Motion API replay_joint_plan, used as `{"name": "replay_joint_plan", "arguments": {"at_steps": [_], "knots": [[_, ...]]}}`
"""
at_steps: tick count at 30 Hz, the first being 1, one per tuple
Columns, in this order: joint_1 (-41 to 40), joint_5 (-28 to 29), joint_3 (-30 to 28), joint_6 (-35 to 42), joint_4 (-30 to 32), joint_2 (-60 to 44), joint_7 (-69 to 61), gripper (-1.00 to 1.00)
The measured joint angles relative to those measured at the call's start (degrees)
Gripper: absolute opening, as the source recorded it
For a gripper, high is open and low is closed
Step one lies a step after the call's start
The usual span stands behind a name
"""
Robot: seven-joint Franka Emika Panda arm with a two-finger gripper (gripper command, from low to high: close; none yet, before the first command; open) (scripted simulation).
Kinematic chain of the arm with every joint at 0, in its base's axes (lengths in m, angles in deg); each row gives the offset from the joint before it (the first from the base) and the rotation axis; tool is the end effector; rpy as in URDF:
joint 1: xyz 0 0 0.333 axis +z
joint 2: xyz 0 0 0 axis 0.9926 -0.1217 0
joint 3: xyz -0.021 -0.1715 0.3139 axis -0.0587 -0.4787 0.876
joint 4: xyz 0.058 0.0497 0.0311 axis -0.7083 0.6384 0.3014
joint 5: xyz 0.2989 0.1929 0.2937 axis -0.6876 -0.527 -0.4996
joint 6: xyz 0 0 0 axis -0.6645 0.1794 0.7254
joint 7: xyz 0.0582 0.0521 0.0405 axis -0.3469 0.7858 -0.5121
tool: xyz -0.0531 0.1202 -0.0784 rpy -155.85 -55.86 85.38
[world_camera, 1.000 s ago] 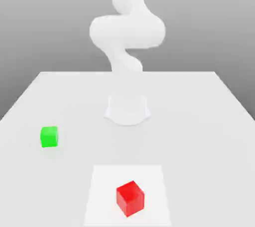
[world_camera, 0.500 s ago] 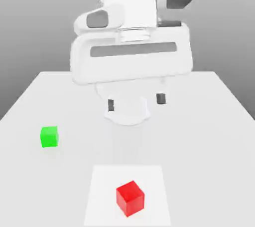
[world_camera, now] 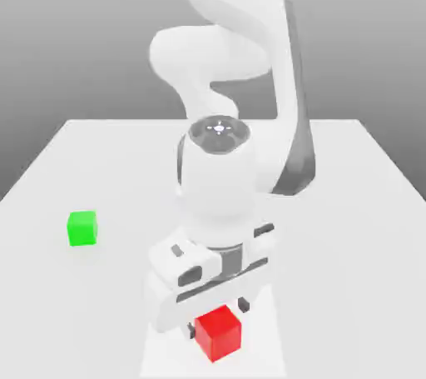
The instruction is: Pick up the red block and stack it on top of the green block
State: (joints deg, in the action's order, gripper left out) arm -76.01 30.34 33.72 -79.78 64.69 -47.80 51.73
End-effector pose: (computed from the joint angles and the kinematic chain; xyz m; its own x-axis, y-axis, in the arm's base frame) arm 0.4770 0.0071 0.0744 0.9734 -0.2293 0.0003 -0.2293 -0.9734 0.0005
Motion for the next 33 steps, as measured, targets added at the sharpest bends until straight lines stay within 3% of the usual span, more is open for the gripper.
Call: {"name": "replay_joint_plan", "arguments": {"at_steps": [6, 13, 23, 33], "knots": [[-0.1, 0.1, 0.1, 0.1, 0.0, 0.0, 0.1, -1.0], [-1.0, 5.9, -3.9, 9.7, 2.8, 12.8, 4.0, -1.0], [-21.5, 19.3, -13.7, 14.7, 12.4, 28.4, 11.8, -1.0], [-39.1, 26.0, -23.6, 14.0, 23.3, 38.2, 15.3, -1.0]]}}
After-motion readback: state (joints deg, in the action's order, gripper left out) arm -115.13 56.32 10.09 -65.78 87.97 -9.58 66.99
